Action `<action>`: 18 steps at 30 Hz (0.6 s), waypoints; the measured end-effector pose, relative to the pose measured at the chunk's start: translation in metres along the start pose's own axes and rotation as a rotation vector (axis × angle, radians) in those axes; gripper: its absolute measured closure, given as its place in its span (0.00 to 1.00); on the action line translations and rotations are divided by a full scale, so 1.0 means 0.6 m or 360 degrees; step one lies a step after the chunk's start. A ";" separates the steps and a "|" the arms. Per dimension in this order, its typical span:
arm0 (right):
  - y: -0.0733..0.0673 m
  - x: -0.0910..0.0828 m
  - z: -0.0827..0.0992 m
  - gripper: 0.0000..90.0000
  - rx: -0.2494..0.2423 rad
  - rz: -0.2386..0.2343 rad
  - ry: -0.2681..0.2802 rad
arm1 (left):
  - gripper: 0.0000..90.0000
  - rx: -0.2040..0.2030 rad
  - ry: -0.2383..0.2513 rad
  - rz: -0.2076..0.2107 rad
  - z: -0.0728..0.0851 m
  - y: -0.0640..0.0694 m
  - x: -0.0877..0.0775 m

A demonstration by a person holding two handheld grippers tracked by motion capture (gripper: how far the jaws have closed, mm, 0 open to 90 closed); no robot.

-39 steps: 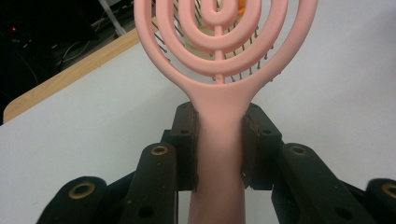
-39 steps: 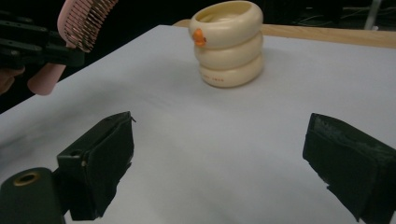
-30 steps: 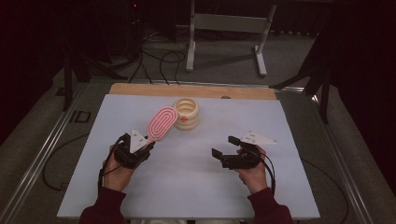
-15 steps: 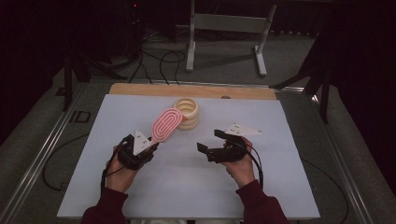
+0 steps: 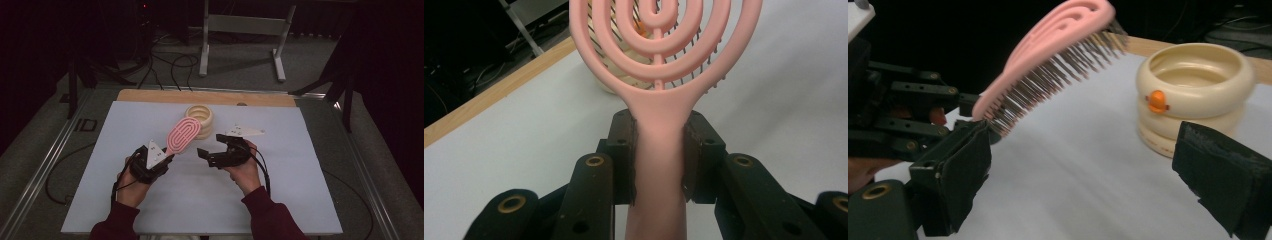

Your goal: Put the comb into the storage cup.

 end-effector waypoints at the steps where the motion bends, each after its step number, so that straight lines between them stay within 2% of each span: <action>1: -0.002 0.003 -0.001 0.10 0.0003 -0.0006 0.0000 | 0.78 0.0006 0.0000 0.0003 0.000 0.001 0.001; 10: -0.017 0.020 -0.011 0.10 0.0059 -0.0041 0.0009 | 0.78 0.0030 0.0018 0.0020 -0.008 0.014 0.002; 18: -0.024 0.037 -0.012 0.10 0.0147 -0.0053 -0.0036 | 0.78 0.0057 0.0050 0.0049 -0.020 0.032 0.001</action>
Point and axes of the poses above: each handheld gripper's, and its own axes: x roughly forward along the jaws, z roughly out of its underside, y roughly to its right, the point moved 10 cm from there along x, roughly forward along the jaws, and after that the axes turned 6 degrees about y, right-handed, at the moved point
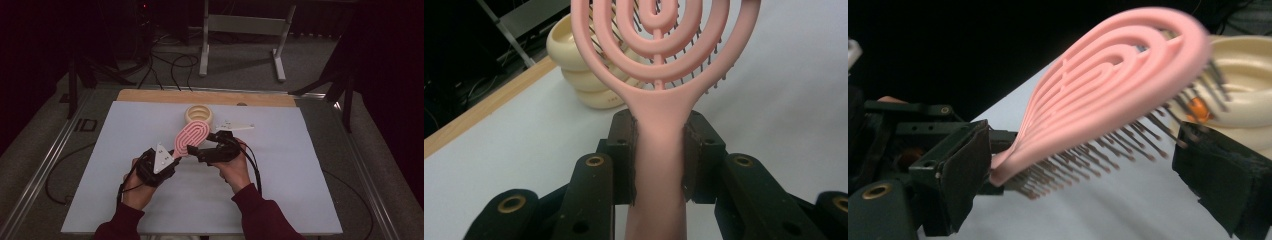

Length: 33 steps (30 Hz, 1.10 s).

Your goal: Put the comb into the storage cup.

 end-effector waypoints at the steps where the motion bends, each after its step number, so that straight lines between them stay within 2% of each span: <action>1: 0.000 0.002 0.001 0.12 0.0016 -0.0001 -0.0007 | 0.78 0.0002 0.0005 -0.0001 -0.001 0.001 0.000; 7: 0.004 0.008 -0.001 0.23 0.0147 -0.0020 0.0014 | 0.78 -0.0006 0.0020 0.0009 -0.004 0.006 0.002; 10: 0.003 0.011 -0.002 0.31 0.0180 -0.0025 0.0016 | 0.78 -0.0002 0.0019 0.0012 -0.004 0.009 0.004; 12: 0.001 0.012 -0.001 0.37 0.0192 -0.0034 0.0002 | 0.78 -0.0005 0.0023 0.0015 -0.005 0.012 0.005; 19: -0.003 0.015 -0.002 0.44 0.0241 -0.0061 0.0002 | 0.78 -0.0014 0.0026 0.0006 -0.004 0.013 0.007; 21: -0.004 0.015 -0.003 0.51 0.0242 -0.0067 0.0006 | 0.78 0.0006 0.0018 0.0016 -0.004 0.015 0.007; 23: -0.003 0.014 -0.004 0.53 0.0242 -0.0060 0.0015 | 0.78 -0.0008 0.0025 0.0015 -0.005 0.017 0.008; 33: -0.011 0.013 -0.005 0.62 0.0304 -0.0151 0.0007 | 0.77 -0.0020 0.0019 0.0036 -0.001 0.016 0.010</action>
Point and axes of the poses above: each handheld gripper's, and its own axes: x roughly forward along the jaws, z roughly out of its underside, y roughly to its right, the point moved 10 cm from there along x, roughly forward along the jaws, and after that the axes turned 6 degrees about y, right-handed, at the moved point
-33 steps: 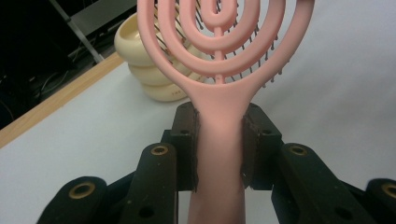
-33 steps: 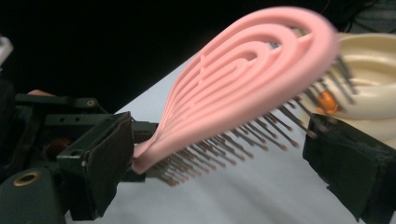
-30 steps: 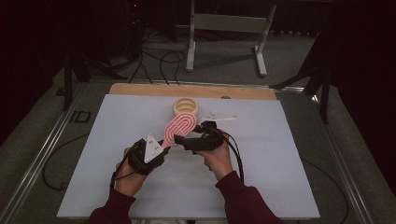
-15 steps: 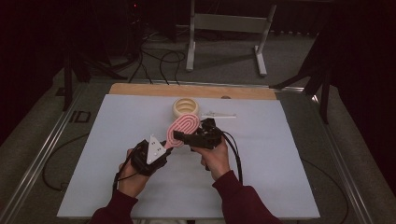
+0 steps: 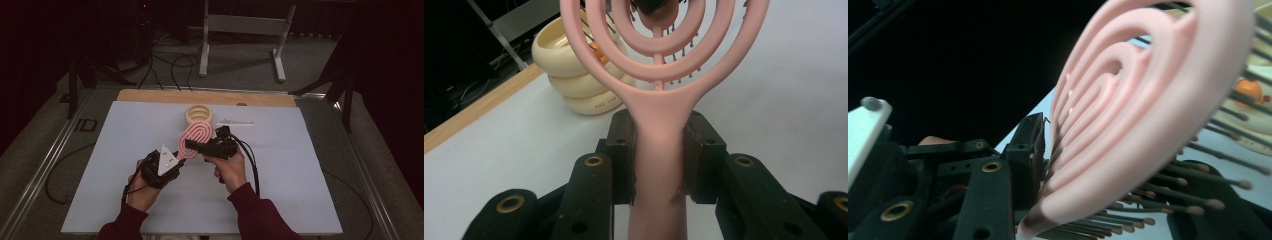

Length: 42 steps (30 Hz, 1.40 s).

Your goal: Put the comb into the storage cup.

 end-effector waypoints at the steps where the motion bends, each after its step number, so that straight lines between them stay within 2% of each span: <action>1: -0.001 0.000 0.000 0.63 0.0007 -0.0008 -0.0001 | 0.77 -0.0004 0.0003 0.0003 0.001 0.000 0.000; 7: -0.010 0.001 -0.001 0.70 0.0027 -0.0068 0.0009 | 0.76 -0.0011 0.0005 0.0031 0.001 0.003 0.001; 14: -0.017 -0.002 -0.001 0.71 -0.0005 -0.0091 0.0005 | 0.75 -0.0019 0.0014 0.0069 0.002 0.003 0.001; 18: -0.020 0.000 0.000 0.71 -0.0017 -0.0095 0.0012 | 0.73 -0.0030 0.0013 0.0057 0.003 0.000 0.001; 22: -0.023 0.001 -0.003 0.71 0.0003 -0.0111 0.0036 | 0.67 -0.0072 0.0029 0.0032 0.002 -0.009 -0.002; 26: -0.026 0.001 -0.008 0.71 -0.0010 -0.0122 0.0061 | 0.61 -0.0105 0.0039 0.0019 0.001 -0.014 -0.004; 28: -0.028 0.000 -0.011 0.71 -0.0021 -0.0121 0.0066 | 0.58 -0.0133 0.0055 0.0032 0.000 -0.016 -0.005; 30: -0.029 0.000 -0.013 0.71 -0.0038 -0.0122 0.0069 | 0.55 -0.0193 0.0081 0.0063 -0.002 -0.017 -0.006; 31: -0.030 -0.001 -0.014 0.71 -0.0035 -0.0119 0.0070 | 0.54 -0.0211 0.0089 0.0053 -0.003 -0.019 -0.007; 37: -0.027 -0.003 -0.021 0.71 -0.0040 -0.0104 0.0088 | 0.48 -0.0284 0.0133 0.0081 -0.008 -0.025 -0.014; 40: -0.026 -0.003 -0.024 0.71 -0.0043 -0.0095 0.0100 | 0.49 -0.0309 0.0120 0.0080 -0.006 -0.029 -0.016; 42: -0.027 -0.003 -0.027 0.71 -0.0032 -0.0096 0.0109 | 0.46 -0.0300 0.0117 0.0055 -0.006 -0.032 -0.018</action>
Point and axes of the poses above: each handheld gripper's, and its own axes: x roughly forward along the jaws, z roughly out of its underside, y roughly to its right, the point moved 10 cm from there along x, roughly forward along the jaws, and after that the axes turned 6 degrees about y, right-handed, at the moved point
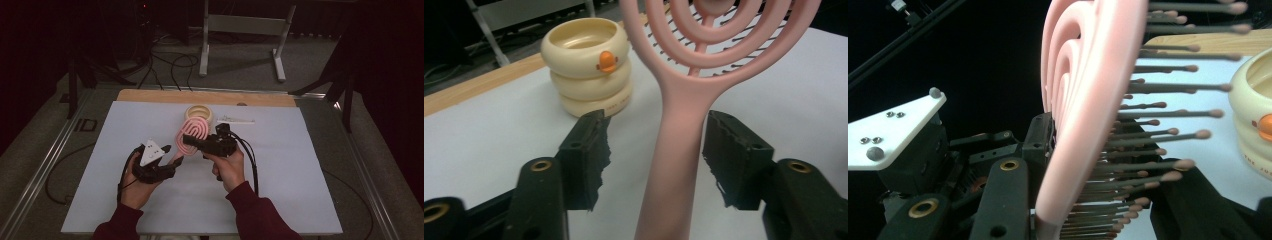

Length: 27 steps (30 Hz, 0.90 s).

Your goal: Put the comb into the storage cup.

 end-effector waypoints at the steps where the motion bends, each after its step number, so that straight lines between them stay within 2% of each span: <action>1: 0.001 0.000 -0.001 0.71 -0.0002 0.0003 0.0003 | 0.42 0.0000 -0.0001 -0.0010 0.000 -0.001 -0.001; 4: 0.003 0.000 -0.005 0.71 -0.0006 0.0011 0.0012 | 0.34 -0.0009 0.0011 -0.0018 -0.003 -0.004 -0.004; 7: 0.004 -0.002 -0.006 0.71 -0.0004 0.0017 0.0010 | 0.24 -0.0047 0.0008 0.0030 -0.006 -0.002 -0.007; 10: 0.006 -0.004 -0.009 0.71 -0.0014 0.0028 0.0015 | 0.17 -0.0060 0.0023 0.0026 -0.012 -0.006 -0.015; 13: 0.008 -0.006 -0.013 0.71 -0.0016 0.0032 0.0023 | 0.15 -0.0081 0.0050 0.0021 -0.016 -0.013 -0.023; 19: 0.008 -0.005 -0.020 0.71 -0.0027 0.0044 0.0022 | 0.12 -0.0139 0.0055 0.0016 -0.009 -0.031 -0.036; 23: 0.006 -0.005 -0.027 0.71 -0.0030 0.0044 0.0031 | 0.09 -0.0136 0.0044 0.0002 -0.002 -0.040 -0.048; 27: 0.006 -0.004 -0.030 0.71 -0.0044 0.0049 0.0034 | 0.00 -0.0144 0.0056 -0.0020 0.005 -0.051 -0.059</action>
Point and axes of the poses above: each handheld gripper's, and its own axes: x roughly forward along the jaws, z roughly out of its underside, y roughly to its right, the point moved 10 cm from there along x, roughly forward along the jaws, and after that the axes turned 6 degrees about y, right-handed, at the moved point
